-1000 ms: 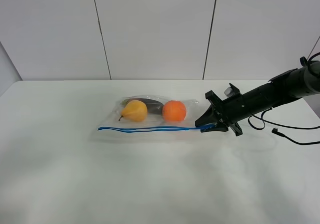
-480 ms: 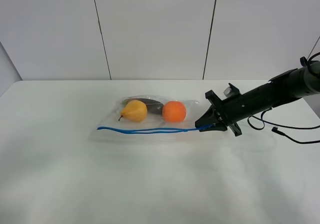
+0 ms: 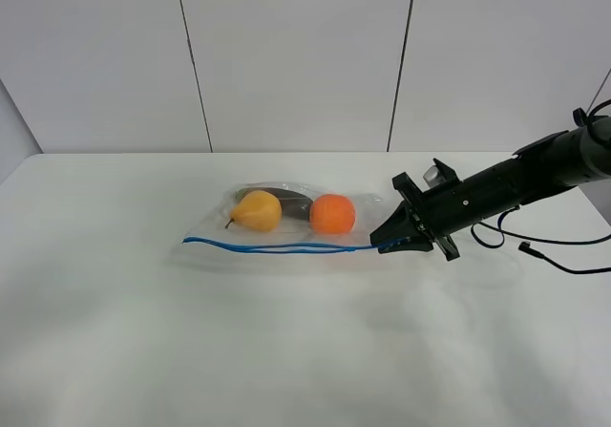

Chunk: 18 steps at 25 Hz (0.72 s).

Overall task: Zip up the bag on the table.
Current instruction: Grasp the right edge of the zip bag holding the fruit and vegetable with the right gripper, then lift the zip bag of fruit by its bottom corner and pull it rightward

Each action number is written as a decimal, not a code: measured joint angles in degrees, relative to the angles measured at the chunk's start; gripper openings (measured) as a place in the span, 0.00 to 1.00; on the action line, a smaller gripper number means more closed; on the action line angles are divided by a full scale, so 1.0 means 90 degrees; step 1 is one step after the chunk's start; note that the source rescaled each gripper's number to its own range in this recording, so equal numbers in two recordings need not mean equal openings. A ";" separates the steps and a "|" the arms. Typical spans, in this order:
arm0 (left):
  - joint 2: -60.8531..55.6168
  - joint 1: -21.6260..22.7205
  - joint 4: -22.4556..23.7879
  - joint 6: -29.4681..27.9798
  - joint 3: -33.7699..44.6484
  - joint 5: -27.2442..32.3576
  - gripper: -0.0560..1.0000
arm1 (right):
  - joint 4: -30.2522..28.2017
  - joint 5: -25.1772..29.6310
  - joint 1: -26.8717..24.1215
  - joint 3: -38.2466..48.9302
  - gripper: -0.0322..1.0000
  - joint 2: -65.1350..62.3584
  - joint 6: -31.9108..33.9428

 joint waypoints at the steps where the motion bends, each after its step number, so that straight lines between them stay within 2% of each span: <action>1: 0.0000 0.0000 0.0000 0.0000 0.0000 0.0000 1.00 | 0.0000 0.0014 0.0000 0.0000 0.25 0.0000 -0.0014; 6: 0.0000 0.0000 0.0000 0.0000 0.0000 0.0000 1.00 | -0.0028 0.0013 0.0000 0.0000 0.24 0.0000 -0.0044; 11: 0.0000 0.0000 0.0000 0.0000 0.0000 0.0000 1.00 | -0.0079 0.0013 0.0000 0.0000 0.04 0.0000 -0.0057; 15: 0.0000 0.0000 0.0000 0.0000 0.0000 0.0000 1.00 | -0.0074 0.0086 0.0000 0.0000 0.03 0.0000 -0.0057; 18: 0.0000 0.0000 0.0000 0.0000 0.0000 0.0000 1.00 | 0.0206 0.0332 0.0000 0.0000 0.03 0.0000 -0.0109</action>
